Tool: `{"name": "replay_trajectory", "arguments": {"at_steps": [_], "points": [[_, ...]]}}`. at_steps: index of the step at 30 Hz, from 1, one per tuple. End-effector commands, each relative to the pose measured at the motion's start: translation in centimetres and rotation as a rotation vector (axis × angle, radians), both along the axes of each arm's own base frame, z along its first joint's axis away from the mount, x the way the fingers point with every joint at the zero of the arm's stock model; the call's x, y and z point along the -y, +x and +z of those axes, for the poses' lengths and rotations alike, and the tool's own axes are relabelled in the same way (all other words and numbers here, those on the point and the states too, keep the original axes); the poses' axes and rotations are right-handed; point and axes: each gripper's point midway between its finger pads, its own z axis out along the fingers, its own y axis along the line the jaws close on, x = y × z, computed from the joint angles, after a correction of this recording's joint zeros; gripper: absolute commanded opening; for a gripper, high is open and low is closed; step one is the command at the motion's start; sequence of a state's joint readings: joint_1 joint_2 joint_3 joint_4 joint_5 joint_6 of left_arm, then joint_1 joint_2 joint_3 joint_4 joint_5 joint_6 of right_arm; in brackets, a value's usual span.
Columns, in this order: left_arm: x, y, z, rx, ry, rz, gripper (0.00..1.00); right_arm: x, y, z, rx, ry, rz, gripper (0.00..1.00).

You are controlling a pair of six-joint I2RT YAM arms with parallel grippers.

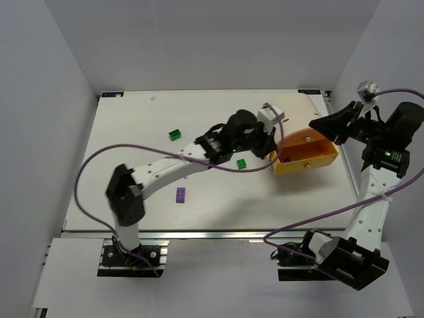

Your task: Sort the legos into containers by color

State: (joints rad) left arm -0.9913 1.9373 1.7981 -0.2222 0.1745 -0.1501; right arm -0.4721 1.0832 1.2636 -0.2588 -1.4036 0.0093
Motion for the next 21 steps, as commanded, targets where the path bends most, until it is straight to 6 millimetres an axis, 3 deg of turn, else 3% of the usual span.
{"name": "replay_trajectory", "arguments": {"at_steps": [1,2,3,4,5,6,7,8,9,10,12,13,14,15,21], "points": [[-6.5,-1.7,9.1,0.031,-0.182,0.131,0.11,-1.3,0.1,-1.2,0.05,-0.037,0.065,0.13],[-8.6,-0.9,8.5,0.04,-0.162,0.237,0.14,-2.4,0.3,-2.0,0.03,-0.054,0.076,0.17],[-11.4,-1.8,7.8,0.029,-0.135,0.287,0.25,-1.8,2.2,-3.4,0.128,-0.191,0.025,0.18],[-13.3,-1.7,7.5,0.008,-0.134,0.349,0.3,-4.8,2.6,-4.3,0.119,-0.235,0.132,0.21],[-15.7,-1.5,6.3,-0.007,-0.09,0.444,0.38,-5.7,1.8,-6.3,0.03,-0.26,0.173,0.27],[-17.7,-1.5,4.6,-0.029,-0.051,0.502,0.55,-5.9,2.7,-7.3,0.055,-0.342,0.181,0.33],[-19.7,-2.3,5.7,-0.044,-0.083,0.55,0.63,-8.3,2.8,-8.1,0.051,-0.37,0.265,0.39],[-21.8,-2.6,4.7,-0.066,-0.04,0.604,0.69,-9.8,2.9,-8.4,0.078,-0.4,0.305,0.48],[-23.4,-2.7,4.5,-0.069,-0.03,0.668,0.73,-10.2,4.0,-9.3,0.086,-0.455,0.296,0.5],[-25.1,-3.4,4.6,-0.092,-0.054,0.714,0.78,-12.2,3.9,-9.7,0.132,-0.494,0.347,0.55],[-27.9,-4.3,3.8,-0.118,-0.032,0.798,0.82,-15.9,3.1,-11.0,0.196,-0.578,0.452,0.62],[-28.7,-4.7,3.2,-0.157,-0.053,0.837,0.83,-16.9,3.7,-13.0,0.221,-0.635,0.52,0.68],[-30.0,-5.6,3.9,-0.169,-0.087,0.852,0.84,-19.3,2.3,-13.5,0.252,-0.664,0.609,0.86],[-30.7,-6.0,3.9,-0.179,-0.103,0.867,0.85,-20.1,3.0,-15.6,0.233,-0.714,0.642,0.89],[-34.9,-8.3,5.7,-0.254,-0.299,0.965,0.88,-27.1,1.9,-19.6,0.396,-0.766,0.863,0.89]]}}
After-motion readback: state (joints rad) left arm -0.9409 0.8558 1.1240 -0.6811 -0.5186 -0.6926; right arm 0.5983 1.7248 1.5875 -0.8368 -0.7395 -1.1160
